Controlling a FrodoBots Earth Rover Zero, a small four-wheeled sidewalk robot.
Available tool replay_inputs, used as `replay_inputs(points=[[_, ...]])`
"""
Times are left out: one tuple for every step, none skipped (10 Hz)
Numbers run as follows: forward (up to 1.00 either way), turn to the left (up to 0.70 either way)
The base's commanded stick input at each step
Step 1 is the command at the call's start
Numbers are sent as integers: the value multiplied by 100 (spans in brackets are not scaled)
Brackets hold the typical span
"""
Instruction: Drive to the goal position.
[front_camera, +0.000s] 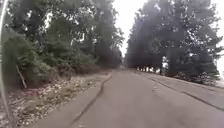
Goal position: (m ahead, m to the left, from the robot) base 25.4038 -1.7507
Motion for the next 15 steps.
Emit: replay_inputs(points=[[70,-4],[70,-4],[70,-4],[70,-5],[70,-7],[70,-7],[70,-6],[70,-5],[70,-2],[70,0],[70,0],[70,0],[70,0],[70,0],[70,-1]])
